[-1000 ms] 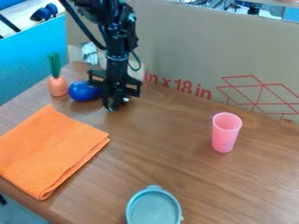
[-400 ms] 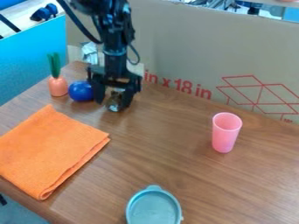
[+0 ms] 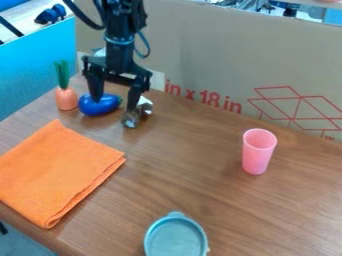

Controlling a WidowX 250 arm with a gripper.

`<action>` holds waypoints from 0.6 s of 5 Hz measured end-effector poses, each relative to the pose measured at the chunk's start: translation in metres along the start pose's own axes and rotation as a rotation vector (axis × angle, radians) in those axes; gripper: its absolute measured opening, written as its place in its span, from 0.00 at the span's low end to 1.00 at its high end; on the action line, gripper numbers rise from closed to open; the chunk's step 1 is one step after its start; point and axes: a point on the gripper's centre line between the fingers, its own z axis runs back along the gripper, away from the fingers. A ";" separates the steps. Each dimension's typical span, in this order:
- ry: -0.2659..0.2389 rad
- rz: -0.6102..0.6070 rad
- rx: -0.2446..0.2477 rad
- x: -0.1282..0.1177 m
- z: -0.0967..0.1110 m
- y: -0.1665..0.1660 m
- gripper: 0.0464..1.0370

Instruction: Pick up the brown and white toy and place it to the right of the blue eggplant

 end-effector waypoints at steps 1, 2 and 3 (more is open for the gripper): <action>-0.024 -0.162 -0.061 -0.025 0.018 -0.044 0.97; -0.015 -0.294 -0.099 -0.050 0.027 -0.086 0.97; -0.035 -0.401 -0.093 -0.077 0.044 -0.130 0.97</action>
